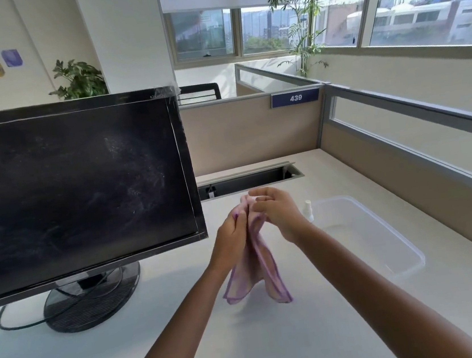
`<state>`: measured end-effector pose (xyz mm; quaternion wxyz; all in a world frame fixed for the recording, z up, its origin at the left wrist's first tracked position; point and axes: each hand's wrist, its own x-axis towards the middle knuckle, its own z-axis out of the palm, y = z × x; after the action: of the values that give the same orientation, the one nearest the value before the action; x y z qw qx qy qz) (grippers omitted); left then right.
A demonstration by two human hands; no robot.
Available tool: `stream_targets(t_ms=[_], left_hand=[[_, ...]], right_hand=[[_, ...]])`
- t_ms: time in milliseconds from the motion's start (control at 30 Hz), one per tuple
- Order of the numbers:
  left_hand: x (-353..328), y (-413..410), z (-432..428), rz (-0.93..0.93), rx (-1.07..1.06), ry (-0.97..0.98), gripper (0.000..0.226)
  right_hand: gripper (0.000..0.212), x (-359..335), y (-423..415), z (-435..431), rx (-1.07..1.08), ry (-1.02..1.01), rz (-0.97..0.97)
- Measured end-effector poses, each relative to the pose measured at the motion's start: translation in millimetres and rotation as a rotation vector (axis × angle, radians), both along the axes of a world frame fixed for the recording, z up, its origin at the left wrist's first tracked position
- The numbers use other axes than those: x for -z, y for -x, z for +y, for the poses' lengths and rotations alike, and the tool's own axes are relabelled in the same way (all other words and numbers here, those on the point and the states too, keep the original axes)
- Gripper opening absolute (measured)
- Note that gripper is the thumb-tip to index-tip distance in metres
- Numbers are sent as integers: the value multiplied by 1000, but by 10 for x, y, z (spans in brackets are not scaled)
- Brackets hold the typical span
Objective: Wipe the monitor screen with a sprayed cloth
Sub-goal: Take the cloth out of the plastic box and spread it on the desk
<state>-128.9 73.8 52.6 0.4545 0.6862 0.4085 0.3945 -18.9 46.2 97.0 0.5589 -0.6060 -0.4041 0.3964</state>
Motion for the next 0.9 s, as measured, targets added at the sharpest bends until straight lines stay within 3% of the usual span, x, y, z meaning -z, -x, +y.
stream_targets(t_ms=[100,233,333,400,500,567,667,767,900], left_hand=[[-45,-48,-52,-99,76,71,38],[-72,38,-31,-174,47,105,40],[-55,94,-21,-293,-34,183,20],[-57,97,-22,-379,-110,302,22],[-79,86,-28,-626,-79,491,25],[-79,81,-30,-764,-66,565,27],[-7,85,-36,-869,-181,702,28],[167,148,13,-849,-340,703,30],[525,331,112,-590,-568,676,28]], right_hand=[[26,38,123,-22,3,-23,-66],[26,40,111,-68,-145,-119,26],[24,118,2,-116,-159,-200,122],[28,228,-77,-124,-57,-192,-35],[49,449,-191,-155,-86,-4,-284],[57,601,-271,-202,-243,191,-194],[44,815,-386,-261,-457,391,-150],[34,913,-475,-204,-443,420,-299],[20,886,-601,5,-291,354,-429]])
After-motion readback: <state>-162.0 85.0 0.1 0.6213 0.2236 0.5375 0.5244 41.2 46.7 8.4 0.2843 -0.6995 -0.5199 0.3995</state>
